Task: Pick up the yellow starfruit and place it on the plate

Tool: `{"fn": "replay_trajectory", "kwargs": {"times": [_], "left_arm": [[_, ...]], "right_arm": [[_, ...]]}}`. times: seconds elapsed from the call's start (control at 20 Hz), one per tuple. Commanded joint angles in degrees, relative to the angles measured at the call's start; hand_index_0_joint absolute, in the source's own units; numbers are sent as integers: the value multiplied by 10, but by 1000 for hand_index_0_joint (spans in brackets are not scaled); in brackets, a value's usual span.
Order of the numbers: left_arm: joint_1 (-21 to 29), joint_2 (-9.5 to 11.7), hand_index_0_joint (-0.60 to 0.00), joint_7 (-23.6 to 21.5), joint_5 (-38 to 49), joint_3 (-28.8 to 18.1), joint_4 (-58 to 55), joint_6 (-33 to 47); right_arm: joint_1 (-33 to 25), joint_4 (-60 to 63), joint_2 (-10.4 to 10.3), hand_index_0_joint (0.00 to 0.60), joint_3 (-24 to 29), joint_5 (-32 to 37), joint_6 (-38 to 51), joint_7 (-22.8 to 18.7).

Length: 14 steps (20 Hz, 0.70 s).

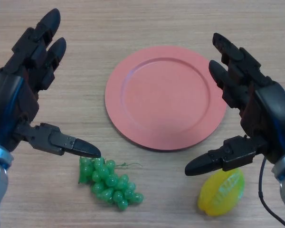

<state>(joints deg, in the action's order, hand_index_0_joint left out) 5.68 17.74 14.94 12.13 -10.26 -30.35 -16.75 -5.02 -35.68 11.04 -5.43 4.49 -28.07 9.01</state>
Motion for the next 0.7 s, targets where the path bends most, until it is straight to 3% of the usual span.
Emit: {"fn": "replay_trajectory", "kwargs": {"times": [0.05,0.45,0.7], "left_arm": [[19,17,0,-23,-11,-34,-24,70],[11,12,0,-18,-20,-30,-23,95],[13,13,0,-16,-14,-28,-16,94]], "right_arm": [[-18,-29,9,0,26,18,64,3],[-16,-53,14,0,38,34,46,7],[32,-72,33,0,57,15,72,96]]}}
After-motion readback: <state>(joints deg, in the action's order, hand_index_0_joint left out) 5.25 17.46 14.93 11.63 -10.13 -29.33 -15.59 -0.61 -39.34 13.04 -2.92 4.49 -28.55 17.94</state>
